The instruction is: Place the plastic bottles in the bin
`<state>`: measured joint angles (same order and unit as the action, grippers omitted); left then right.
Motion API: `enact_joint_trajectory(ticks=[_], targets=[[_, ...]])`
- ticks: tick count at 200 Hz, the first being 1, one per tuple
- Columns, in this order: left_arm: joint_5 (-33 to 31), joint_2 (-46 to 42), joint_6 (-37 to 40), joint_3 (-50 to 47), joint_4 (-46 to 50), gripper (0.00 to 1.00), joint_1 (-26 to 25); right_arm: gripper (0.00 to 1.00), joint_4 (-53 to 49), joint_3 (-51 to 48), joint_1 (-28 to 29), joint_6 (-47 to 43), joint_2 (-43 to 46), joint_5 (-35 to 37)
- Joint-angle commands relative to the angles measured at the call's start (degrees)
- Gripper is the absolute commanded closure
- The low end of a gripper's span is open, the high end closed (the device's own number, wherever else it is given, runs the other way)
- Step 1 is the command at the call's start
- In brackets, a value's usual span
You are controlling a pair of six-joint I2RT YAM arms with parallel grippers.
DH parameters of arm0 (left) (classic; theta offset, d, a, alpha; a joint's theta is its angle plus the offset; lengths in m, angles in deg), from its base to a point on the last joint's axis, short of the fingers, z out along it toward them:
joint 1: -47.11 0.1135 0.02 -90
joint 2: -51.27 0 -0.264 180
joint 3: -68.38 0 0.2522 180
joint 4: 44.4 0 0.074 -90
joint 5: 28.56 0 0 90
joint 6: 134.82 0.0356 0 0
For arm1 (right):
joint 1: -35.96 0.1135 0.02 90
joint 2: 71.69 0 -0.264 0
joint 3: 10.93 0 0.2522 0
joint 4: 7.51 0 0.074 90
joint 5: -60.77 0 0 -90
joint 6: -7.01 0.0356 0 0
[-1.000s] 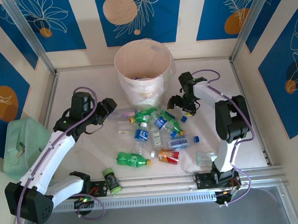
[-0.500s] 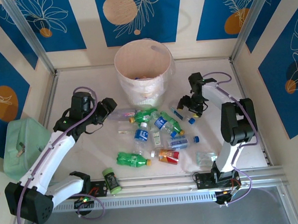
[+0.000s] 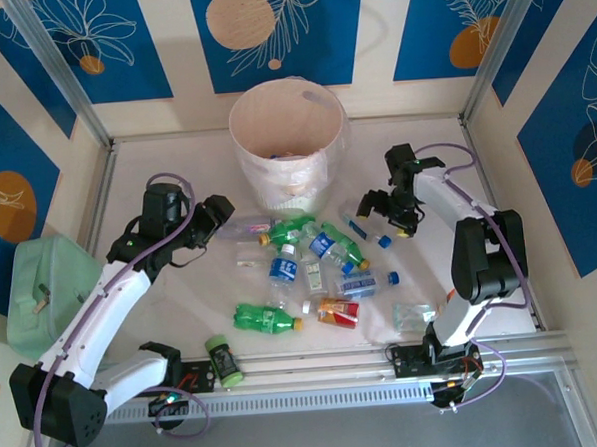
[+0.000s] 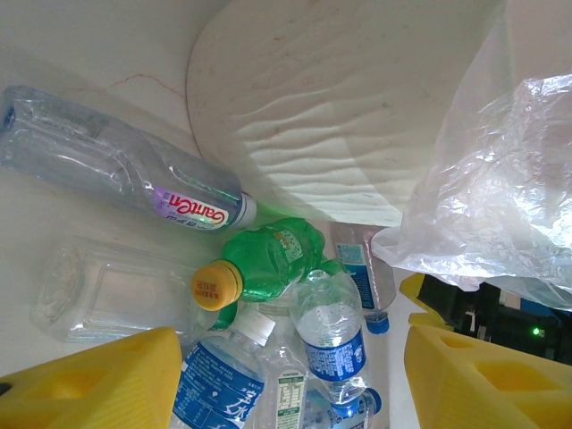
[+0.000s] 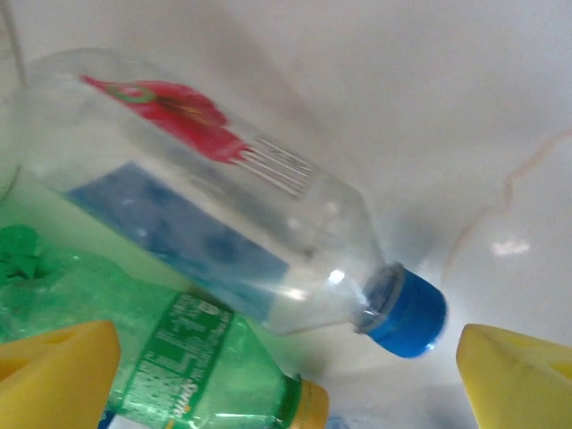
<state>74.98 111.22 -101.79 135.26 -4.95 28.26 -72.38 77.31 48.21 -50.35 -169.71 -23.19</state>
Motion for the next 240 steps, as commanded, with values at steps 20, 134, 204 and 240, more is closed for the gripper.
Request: enact_joint_trajectory(ticks=[20, 134, 204, 240], targets=[[0.6, -1.4, 0.0, -0.2, -0.4, 0.33, 0.6, 0.00, -1.9, 6.1, 4.5, -3.3, -6.3, 8.2], [0.3, -2.1, -0.2, -0.8, 0.0, 0.33, 0.6, 0.21, -0.9, 6.6, 2.2, 0.4, -12.8, 6.9], [0.8, -2.2, -0.3, -1.1, -0.6, 0.33, 0.6, 0.17, -3.4, 10.3, -0.2, 1.6, -16.5, 6.7], [0.7, -2.5, 0.0, -1.1, -0.5, 0.33, 0.6, 0.29, -3.8, 12.3, -0.8, 1.4, -19.4, 5.6]])
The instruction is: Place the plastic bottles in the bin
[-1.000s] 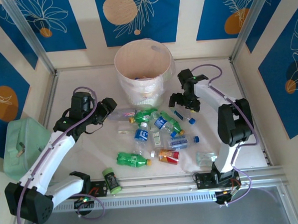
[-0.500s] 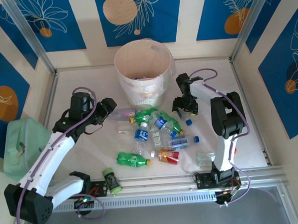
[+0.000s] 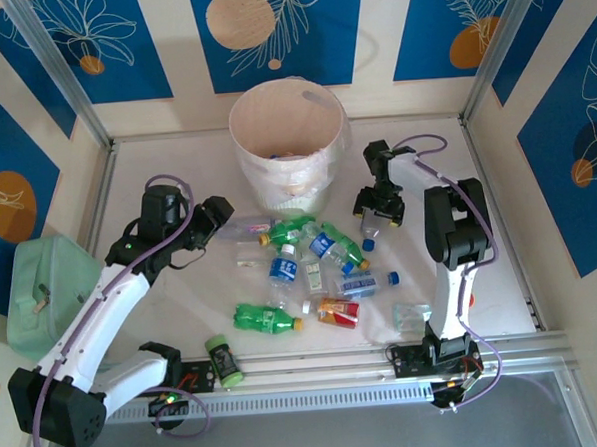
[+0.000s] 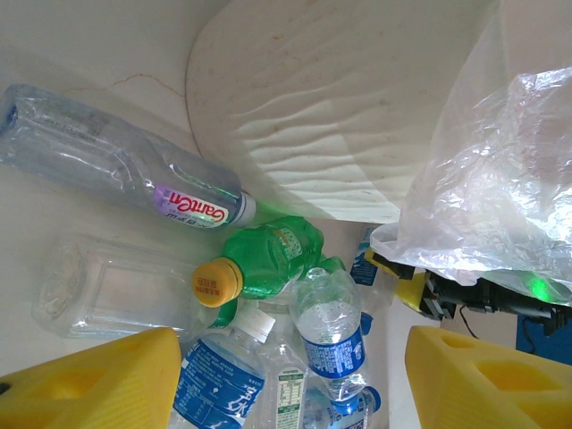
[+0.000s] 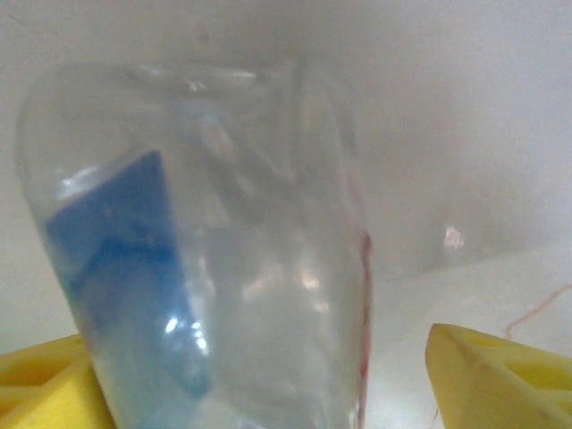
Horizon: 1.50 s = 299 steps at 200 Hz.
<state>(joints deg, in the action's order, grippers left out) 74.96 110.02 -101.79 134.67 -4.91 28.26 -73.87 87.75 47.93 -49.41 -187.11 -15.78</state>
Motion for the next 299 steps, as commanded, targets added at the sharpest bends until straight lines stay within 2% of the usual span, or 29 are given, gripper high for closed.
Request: enact_joint_trajectory(ticks=[1, 36, 86, 138, 165, 189, 212, 238, 242, 245, 272, 299], targets=[[0.7, -1.3, 0.0, -0.5, -0.5, 0.33, 0.6, 0.30, -2.3, 1.9, -0.5, 0.4, -2.2, -1.8], [0.7, -1.6, 0.2, -0.5, -0.3, 0.33, 0.6, 0.43, -2.2, 1.4, -0.7, 1.0, -2.2, -2.1], [1.0, -1.4, 0.5, 0.1, -1.0, 0.32, 0.6, 0.50, -1.0, -1.8, -0.9, 2.5, 5.7, -2.5], [2.5, -1.5, 2.8, 2.5, -2.9, 0.28, 0.6, 0.51, -1.4, -3.5, -1.1, 4.6, 21.2, -5.3], [5.6, -1.5, 4.0, 4.3, -6.9, 0.25, 0.5, 0.51, -0.6, -3.8, -0.6, 7.1, 31.2, -9.6], [9.1, -0.7, 5.1, 5.9, -12.0, 0.22, -0.4, 0.50, 3.4, -4.6, 2.3, 10.2, 39.7, -14.1], [10.8, 0.7, 7.2, 7.6, -16.3, 0.18, -4.0, 0.49, 8.1, -5.0, 6.6, 14.4, 45.5, -15.2], [10.4, 2.6, 11.7, 10.4, -19.0, 0.12, -11.0, 0.48, 12.7, -5.0, 11.0, 18.5, 48.2, -15.6], [10.3, 2.7, 12.6, 10.7, -19.4, 0.02, -12.0, 0.48, 13.2, -4.9, 11.6, 19.1, 48.3, -15.7], [10.2, 2.9, 13.1, 10.9, -19.7, 0.00, -12.8, 0.48, 13.6, -4.9, 11.9, 19.7, 48.3, -15.8], [8.4, 3.7, 17.8, 12.2, -21.7, 0.00, -18.4, 0.48, 15.5, -3.8, 15.1, 22.3, 47.2, -16.5], [6.6, 4.9, 20.8, 13.2, -22.4, 0.00, -21.9, 0.48, 16.3, -2.0, 17.1, 24.7, 45.8, -17.2]])
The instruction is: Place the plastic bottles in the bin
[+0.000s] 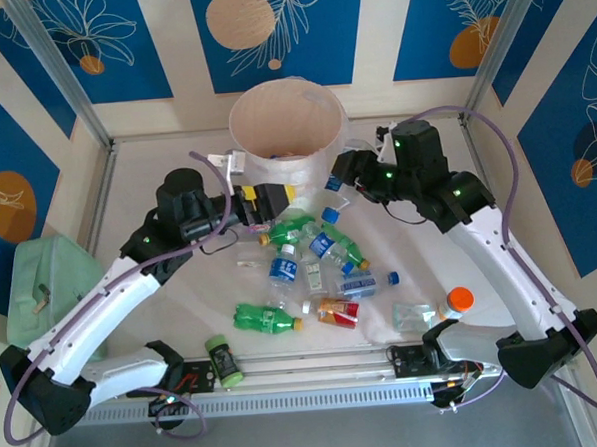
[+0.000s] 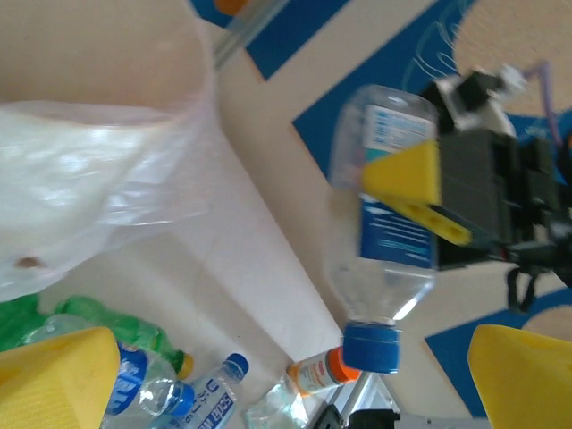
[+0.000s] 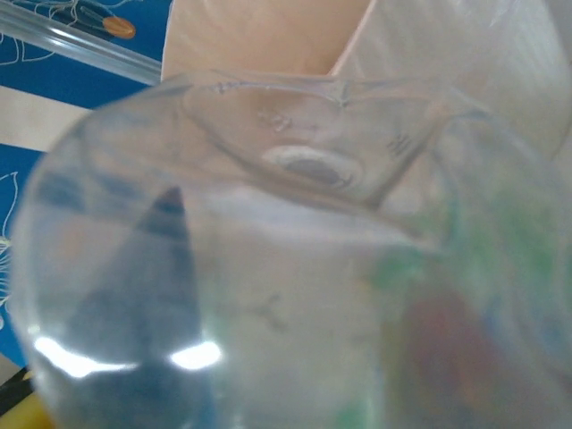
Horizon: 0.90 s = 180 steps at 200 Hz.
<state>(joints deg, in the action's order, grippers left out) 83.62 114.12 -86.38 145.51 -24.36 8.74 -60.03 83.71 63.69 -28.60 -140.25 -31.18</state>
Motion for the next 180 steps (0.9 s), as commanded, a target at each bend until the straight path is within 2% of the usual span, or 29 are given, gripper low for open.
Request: enact_joint_trajectory(ticks=[1, 25, 95, 140, 180], targets=[[-2.2, 0.8, 5.6, 2.4, -2.9, 0.00, -2.5, 0.48, 2.5, 2.1, 1.3, 3.9, -1.1, -1.9], [-4.8, 2.2, 8.1, 3.8, -1.5, 0.00, -4.8, 0.48, 3.1, 3.4, 3.1, 5.4, -2.4, -2.0], [-4.9, 8.5, 10.0, 8.6, -2.0, 0.00, -8.3, 0.46, 4.1, 6.9, 7.2, 6.3, -4.8, -1.1], [-6.3, 8.8, 10.9, 8.8, -1.6, 0.09, -8.7, 0.46, 4.1, 8.1, 9.0, 6.4, -5.8, -0.8], [-7.0, 8.3, 11.4, 7.9, -2.0, 0.23, -8.7, 0.46, 4.6, 8.0, 10.1, 6.7, -6.0, -0.3]])
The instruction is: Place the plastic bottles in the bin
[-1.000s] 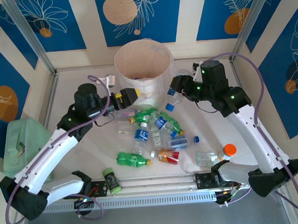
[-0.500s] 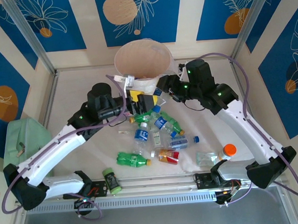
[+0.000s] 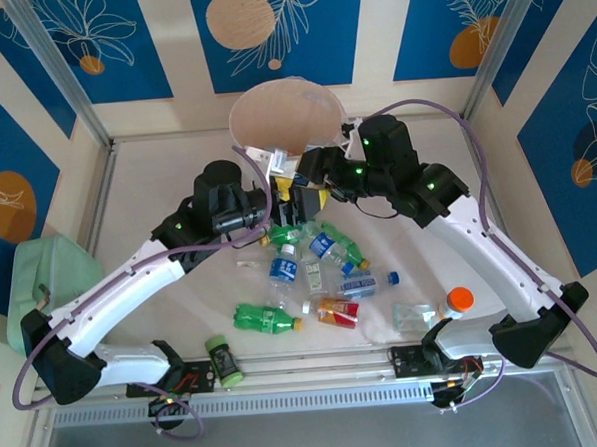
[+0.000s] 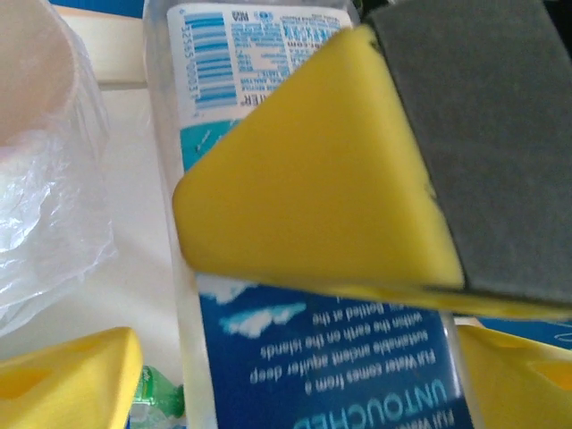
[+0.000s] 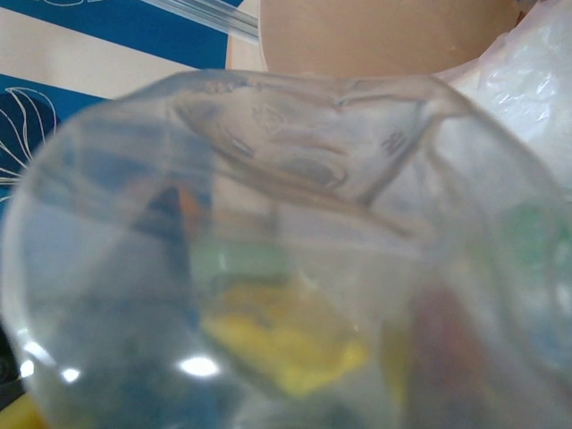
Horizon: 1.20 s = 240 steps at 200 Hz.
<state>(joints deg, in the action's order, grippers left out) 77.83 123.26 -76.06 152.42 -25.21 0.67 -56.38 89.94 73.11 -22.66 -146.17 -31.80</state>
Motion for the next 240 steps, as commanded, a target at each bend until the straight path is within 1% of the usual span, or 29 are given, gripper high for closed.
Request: enact_joint_trajectory(ticks=[1, 46, 63, 82, 90, 97, 112, 120, 129, 148, 170, 188, 197, 212, 230, 240], targets=[[-1.2, -0.9, 1.1, 1.1, -1.2, 0.24, -0.7, 0.46, 0.9, 1.7, 0.7, 0.7, -0.2, 0.4], [-3.0, -1.9, 1.2, 0.2, -1.1, 0.35, -0.7, 0.45, 0.7, 1.8, 0.9, 0.7, 0.1, 1.2], [-4.2, -2.3, 1.3, -0.2, -1.0, 0.39, -0.7, 0.43, 0.7, 2.0, 0.9, 0.7, 0.1, 1.3], [-4.7, -2.6, 1.4, -0.6, -1.0, 0.42, -0.7, 0.41, 0.5, 2.2, 0.9, 0.7, 0.0, 1.4], [-4.8, -2.6, 1.4, -0.6, -0.9, 0.42, -0.7, 0.38, 0.1, 2.5, 0.8, 0.7, -0.1, 1.7], [-4.9, -2.6, 1.4, -0.6, -0.8, 0.43, -0.7, 0.33, -0.2, 2.8, 0.7, 0.5, -0.1, 2.0], [-5.5, -2.6, 1.5, -0.5, -0.2, 0.44, -0.7, 0.18, -0.9, 3.3, 0.2, 0.2, 0.3, 2.9], [-6.0, -2.6, 1.6, -0.3, 0.2, 0.44, -0.7, 0.11, -1.7, 3.8, -0.4, -0.3, 0.6, 3.6], [-6.5, -2.5, 1.8, 0.0, 0.8, 0.45, -0.7, 0.07, -2.9, 4.5, -1.1, -1.0, 1.1, 4.8], [-8.3, -2.5, 2.6, 1.6, 2.9, 0.44, -0.6, 0.03, -7.8, 6.3, -3.4, -2.0, 2.4, 8.5], [-13.3, -1.5, 4.2, 6.6, 7.6, 0.44, -0.2, 0.05, -16.6, 6.8, -8.4, -1.0, 4.0, 12.3], [-16.4, 0.8, 5.5, 12.7, 11.7, 0.44, 1.1, 0.06, -20.8, 3.2, -12.9, 0.4, 6.9, 12.9], [-15.9, 2.5, 5.6, 16.0, 13.4, 0.44, 2.8, 0.07, -21.5, 0.6, -14.9, 1.1, 8.9, 12.7], [-12.8, 6.8, 5.2, 22.1, 16.6, 0.44, 6.0, 0.07, -21.6, -4.3, -17.4, 2.0, 12.1, 11.4], [-10.0, 12.9, 5.3, 30.3, 21.1, 0.44, 9.1, 0.08, -21.7, -8.6, -18.8, 2.5, 15.0, 10.3], [-10.1, 16.1, 5.8, 34.2, 23.0, 0.44, 10.2, 0.08, -22.4, -9.8, -19.2, 2.6, 15.9, 10.2]])
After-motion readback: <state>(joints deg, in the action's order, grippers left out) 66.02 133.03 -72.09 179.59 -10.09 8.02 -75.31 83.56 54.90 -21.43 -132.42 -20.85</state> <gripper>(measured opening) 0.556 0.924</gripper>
